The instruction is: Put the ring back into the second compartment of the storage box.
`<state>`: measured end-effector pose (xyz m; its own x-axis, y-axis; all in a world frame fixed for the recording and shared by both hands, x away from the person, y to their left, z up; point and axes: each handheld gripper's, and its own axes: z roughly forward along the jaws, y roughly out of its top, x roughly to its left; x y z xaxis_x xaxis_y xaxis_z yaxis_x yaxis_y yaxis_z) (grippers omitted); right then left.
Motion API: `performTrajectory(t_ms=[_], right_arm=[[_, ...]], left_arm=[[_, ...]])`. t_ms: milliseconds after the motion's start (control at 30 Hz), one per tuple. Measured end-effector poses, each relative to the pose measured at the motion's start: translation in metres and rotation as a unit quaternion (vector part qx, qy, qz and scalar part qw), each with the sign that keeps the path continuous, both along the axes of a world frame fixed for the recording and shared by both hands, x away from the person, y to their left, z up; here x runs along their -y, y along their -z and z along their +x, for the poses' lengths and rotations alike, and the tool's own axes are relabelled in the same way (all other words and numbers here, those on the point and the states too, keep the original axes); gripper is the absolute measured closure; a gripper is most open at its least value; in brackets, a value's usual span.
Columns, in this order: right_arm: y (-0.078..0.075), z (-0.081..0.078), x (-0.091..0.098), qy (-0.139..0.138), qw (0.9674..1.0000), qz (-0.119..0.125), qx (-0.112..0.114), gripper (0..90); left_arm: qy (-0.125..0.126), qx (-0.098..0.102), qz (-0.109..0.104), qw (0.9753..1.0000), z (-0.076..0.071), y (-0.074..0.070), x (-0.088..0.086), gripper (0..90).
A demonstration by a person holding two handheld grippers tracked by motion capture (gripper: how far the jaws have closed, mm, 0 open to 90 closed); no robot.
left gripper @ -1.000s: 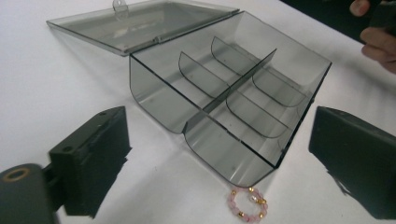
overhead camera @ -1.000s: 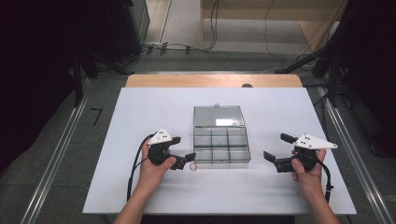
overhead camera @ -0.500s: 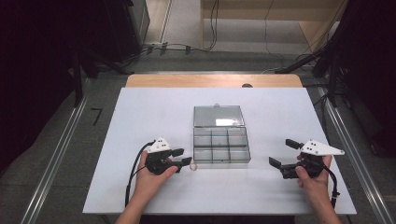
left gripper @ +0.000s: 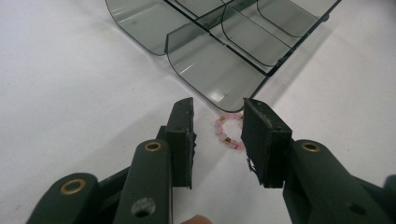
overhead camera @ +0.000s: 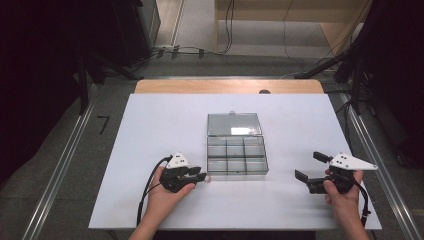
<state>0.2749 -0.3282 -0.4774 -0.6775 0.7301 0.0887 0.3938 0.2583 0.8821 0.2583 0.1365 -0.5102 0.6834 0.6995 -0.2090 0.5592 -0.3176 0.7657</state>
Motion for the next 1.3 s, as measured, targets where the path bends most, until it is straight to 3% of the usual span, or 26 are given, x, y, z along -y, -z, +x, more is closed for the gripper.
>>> performTrajectory(t_ms=[433,633,733,1100,1300], right_arm=[[0.003,0.001,0.001,0.004,1.0,-0.002,0.001,0.0],[0.003,0.001,0.002,0.008,1.0,-0.003,0.0,0.0],[0.004,0.002,0.002,0.009,1.0,-0.003,-0.001,0.0],[0.006,0.002,0.0,0.006,1.0,-0.007,0.0,0.0],[0.007,0.002,-0.002,0.006,0.9999,-0.013,-0.002,0.0]], left_arm=[[0.013,-0.008,0.016,0.9998,-0.002,0.001,0.002,66.4],[0.05,0.007,-0.001,0.9987,-0.01,-0.001,0.002,88.0],[0.063,0.018,0.002,0.9978,-0.011,-0.001,0.004,88.9],[0.073,0.063,0.056,0.9938,-0.01,0.003,0.016,89.3],[0.077,0.056,0.057,0.9938,-0.008,0.003,0.016,89.2]])
